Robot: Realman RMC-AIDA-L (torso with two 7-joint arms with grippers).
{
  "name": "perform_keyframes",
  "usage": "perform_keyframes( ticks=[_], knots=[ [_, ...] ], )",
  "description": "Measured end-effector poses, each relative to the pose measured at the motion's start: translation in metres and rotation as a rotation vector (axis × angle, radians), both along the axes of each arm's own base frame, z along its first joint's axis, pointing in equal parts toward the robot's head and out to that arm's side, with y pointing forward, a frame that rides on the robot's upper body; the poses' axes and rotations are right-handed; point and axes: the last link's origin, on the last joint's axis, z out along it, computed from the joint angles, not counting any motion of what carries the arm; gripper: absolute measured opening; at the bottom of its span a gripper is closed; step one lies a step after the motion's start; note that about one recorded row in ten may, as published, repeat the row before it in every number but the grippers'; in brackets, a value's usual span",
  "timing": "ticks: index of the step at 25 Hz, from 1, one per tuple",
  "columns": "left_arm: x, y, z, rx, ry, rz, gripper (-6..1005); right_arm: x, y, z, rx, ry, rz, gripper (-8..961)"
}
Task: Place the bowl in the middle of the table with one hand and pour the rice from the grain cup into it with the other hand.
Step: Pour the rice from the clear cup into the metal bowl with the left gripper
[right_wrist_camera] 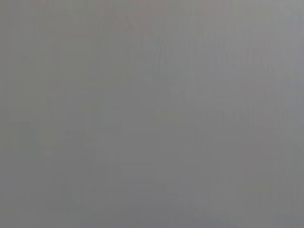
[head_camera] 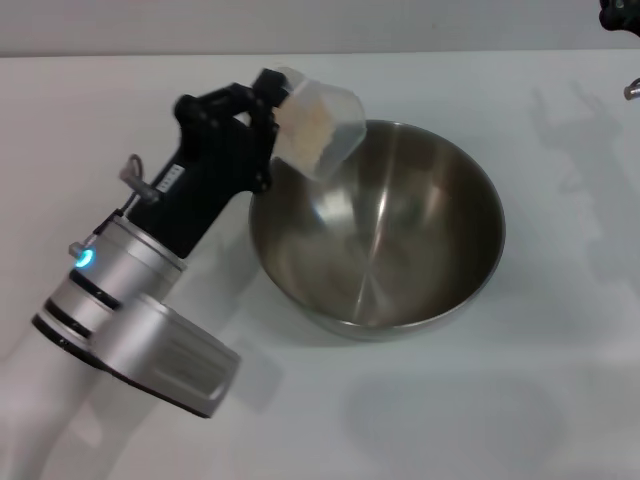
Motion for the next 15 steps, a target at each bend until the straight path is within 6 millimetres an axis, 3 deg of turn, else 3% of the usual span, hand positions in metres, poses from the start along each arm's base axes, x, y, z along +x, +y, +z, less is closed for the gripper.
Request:
perform_keyframes(
  ticks=[15],
  knots=[
    [0.006,-0.012,-0.012,0.349,0.447,-0.190,18,-0.001,0.001,0.000,0.015,-0.028,-0.001,512]
  ],
)
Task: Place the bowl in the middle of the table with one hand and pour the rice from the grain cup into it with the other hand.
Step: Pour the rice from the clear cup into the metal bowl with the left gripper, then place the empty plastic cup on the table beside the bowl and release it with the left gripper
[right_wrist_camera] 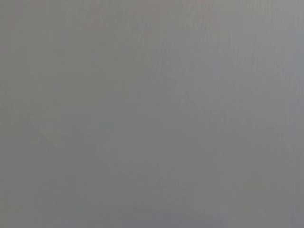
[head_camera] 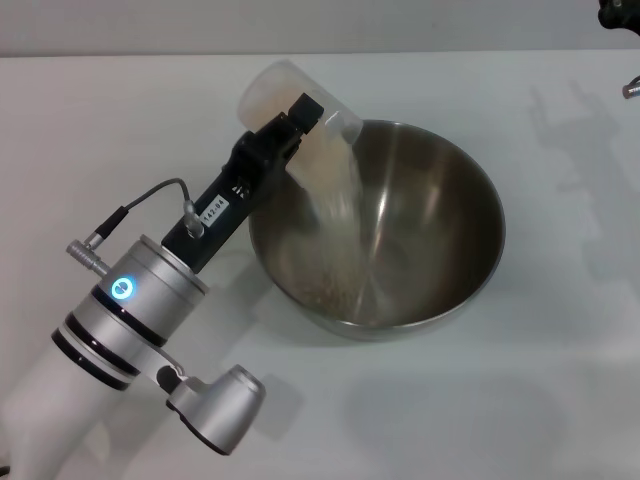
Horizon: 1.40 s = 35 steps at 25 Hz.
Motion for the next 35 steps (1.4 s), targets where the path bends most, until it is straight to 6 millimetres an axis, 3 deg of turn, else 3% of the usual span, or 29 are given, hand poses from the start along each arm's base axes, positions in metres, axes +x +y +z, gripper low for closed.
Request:
perform_keyframes(
  ticks=[14,32,35],
  knots=[
    [0.006,-0.021,-0.004,0.238,0.241,-0.214,17,-0.001,-0.001,0.000,0.005,-0.001,0.002,513],
    [0.006,-0.022,-0.003,0.240,0.233,-0.219,17,-0.003,0.001,0.000,0.006,-0.002,0.009,513],
    [0.008,-0.019,0.001,0.181,0.138,-0.170,17,-0.004,0.002,0.001,0.006,-0.002,0.011,513]
  ],
)
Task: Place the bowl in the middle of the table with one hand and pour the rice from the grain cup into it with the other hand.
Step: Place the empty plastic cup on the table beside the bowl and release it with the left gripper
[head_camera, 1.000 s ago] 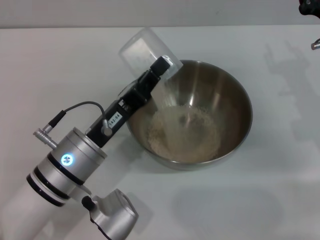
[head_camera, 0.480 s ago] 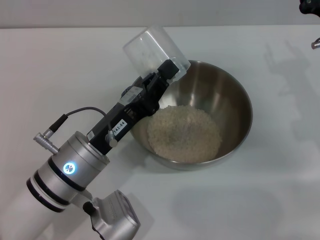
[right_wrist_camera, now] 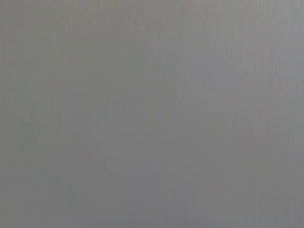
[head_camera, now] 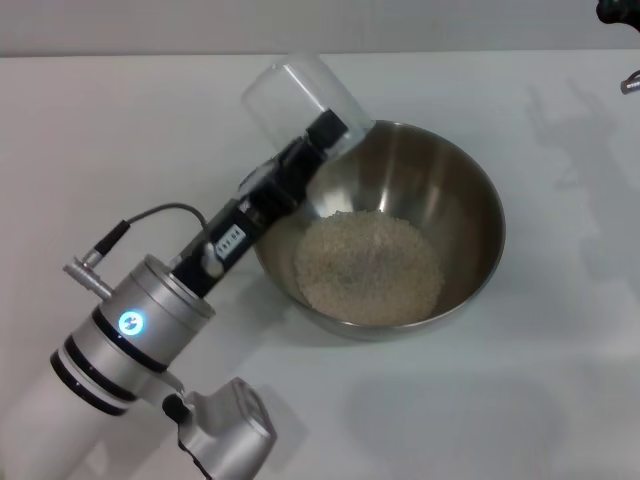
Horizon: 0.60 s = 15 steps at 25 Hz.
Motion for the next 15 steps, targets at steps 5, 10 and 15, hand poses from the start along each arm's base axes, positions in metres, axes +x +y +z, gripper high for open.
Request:
perform_keyframes(
  ticks=[5,10,15],
  knots=[
    [0.001,0.011,0.017,-0.193,-0.357,0.157,17,0.000,0.000,0.000,0.000,0.000,0.001,512],
    [-0.026,0.032,0.040,-0.527,-0.961,0.402,17,0.002,-0.001,0.000,0.000,0.000,-0.006,512],
    [-0.065,0.048,0.045,-0.726,-1.434,0.627,17,0.004,-0.003,-0.001,0.001,0.002,-0.009,512]
  ],
)
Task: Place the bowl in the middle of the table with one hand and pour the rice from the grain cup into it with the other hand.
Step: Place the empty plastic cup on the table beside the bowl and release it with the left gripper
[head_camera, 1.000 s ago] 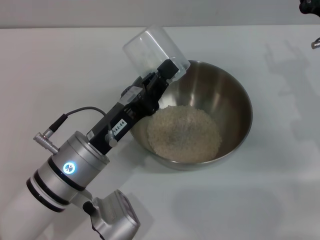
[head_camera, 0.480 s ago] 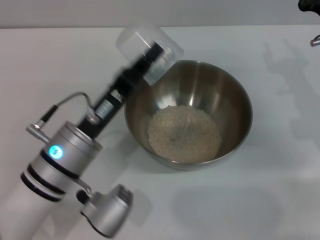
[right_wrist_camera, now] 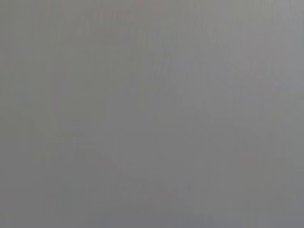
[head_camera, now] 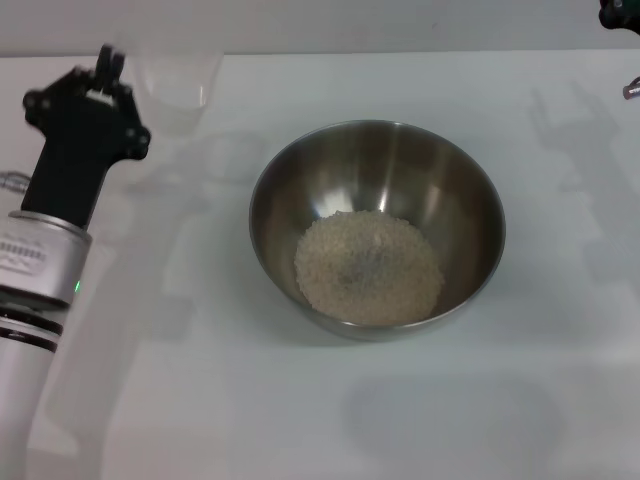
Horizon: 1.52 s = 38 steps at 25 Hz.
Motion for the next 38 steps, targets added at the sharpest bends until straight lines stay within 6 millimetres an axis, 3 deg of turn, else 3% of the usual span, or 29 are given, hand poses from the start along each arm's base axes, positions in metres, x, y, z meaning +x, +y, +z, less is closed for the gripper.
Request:
perform_keyframes(
  ticks=[4,10,23,31,36,38],
  knots=[
    [-0.028,0.003,-0.006,-0.110,-0.175,0.163,17,0.002,-0.003,0.000,0.005,0.003,0.000,512],
    [-0.045,0.001,-0.014,-0.177,-0.251,0.278,17,0.003,-0.004,0.000,0.004,0.003,-0.006,513],
    [-0.052,-0.002,-0.026,-0.243,-0.245,0.340,18,0.006,-0.006,0.000,0.003,0.001,-0.014,513],
    [-0.052,-0.004,-0.028,-0.270,-0.284,0.338,137,0.007,-0.007,0.000,0.005,0.001,-0.016,513],
    [-0.063,-0.009,-0.025,-0.305,-0.354,0.358,304,0.008,-0.008,0.001,0.005,0.002,-0.019,513],
    [-0.070,-0.019,-0.021,-0.299,-0.374,0.348,372,0.008,-0.008,0.001,0.005,0.002,-0.019,512]
  ],
)
